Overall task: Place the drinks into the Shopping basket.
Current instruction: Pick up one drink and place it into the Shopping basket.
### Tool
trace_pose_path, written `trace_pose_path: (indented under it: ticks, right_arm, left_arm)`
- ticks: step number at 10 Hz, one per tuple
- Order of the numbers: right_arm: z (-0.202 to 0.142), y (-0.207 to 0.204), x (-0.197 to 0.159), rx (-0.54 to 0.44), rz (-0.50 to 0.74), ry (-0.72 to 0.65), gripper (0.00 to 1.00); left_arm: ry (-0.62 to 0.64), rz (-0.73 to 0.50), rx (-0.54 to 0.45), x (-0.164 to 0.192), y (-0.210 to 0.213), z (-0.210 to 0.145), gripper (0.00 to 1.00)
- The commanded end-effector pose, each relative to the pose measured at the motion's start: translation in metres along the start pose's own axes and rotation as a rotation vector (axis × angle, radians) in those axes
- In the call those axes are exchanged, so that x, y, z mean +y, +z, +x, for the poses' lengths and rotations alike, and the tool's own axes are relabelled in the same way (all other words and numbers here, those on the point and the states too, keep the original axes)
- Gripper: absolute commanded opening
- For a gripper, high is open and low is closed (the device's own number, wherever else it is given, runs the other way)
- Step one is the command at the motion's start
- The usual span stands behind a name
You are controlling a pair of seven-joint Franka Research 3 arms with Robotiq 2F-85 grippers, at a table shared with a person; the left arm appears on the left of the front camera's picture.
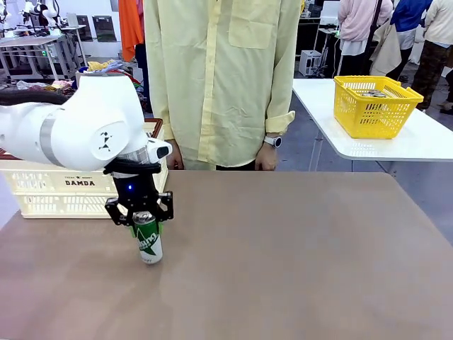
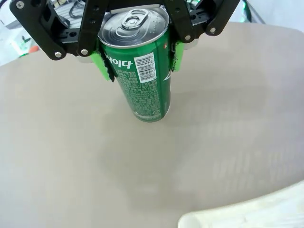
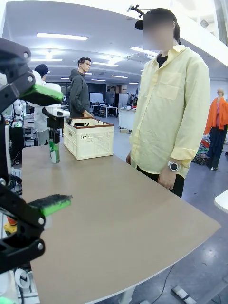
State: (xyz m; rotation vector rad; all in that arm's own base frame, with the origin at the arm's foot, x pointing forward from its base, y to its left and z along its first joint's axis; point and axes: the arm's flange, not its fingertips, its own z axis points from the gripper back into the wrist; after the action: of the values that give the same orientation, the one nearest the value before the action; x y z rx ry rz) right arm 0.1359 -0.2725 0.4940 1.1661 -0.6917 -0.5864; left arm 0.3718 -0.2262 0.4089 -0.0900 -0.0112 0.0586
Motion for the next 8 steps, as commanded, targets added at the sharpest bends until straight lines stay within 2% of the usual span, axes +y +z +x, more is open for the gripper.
trace_pose_path:
  ticks: [1, 2, 3, 5, 6, 7, 8]
  right_arm:
    - [0.000, 0.002, 0.001, -0.017, 0.025, 0.025, 1.00]
    - [0.000, 0.002, 0.001, -0.017, 0.025, 0.025, 1.00]
    - [0.000, 0.002, 0.001, -0.017, 0.025, 0.025, 1.00]
    - [0.000, 0.002, 0.001, -0.017, 0.025, 0.025, 1.00]
    - [0.000, 0.002, 0.001, -0.017, 0.025, 0.025, 1.00]
    - [0.000, 0.002, 0.001, -0.017, 0.025, 0.025, 1.00]
    - [0.000, 0.002, 0.001, -0.017, 0.025, 0.025, 1.00]
  left_arm:
    - [-0.092, -0.057, -0.043, 0.009, 0.079, 0.010, 0.00]
    - [-0.153, -0.123, -0.036, 0.011, 0.126, 0.011, 0.00]
    - [-0.119, -0.104, -0.106, 0.013, 0.175, 0.014, 0.00]
    - [-0.113, -0.020, -0.335, 0.027, 0.247, 0.032, 0.00]
    - [-0.116, -0.079, -0.409, 0.040, 0.264, 0.045, 0.00]
    - [-0.051, -0.087, -0.436, 0.057, 0.268, 0.062, 0.00]
    - [-0.016, -0.086, -0.419, 0.072, 0.257, 0.079, 0.00]
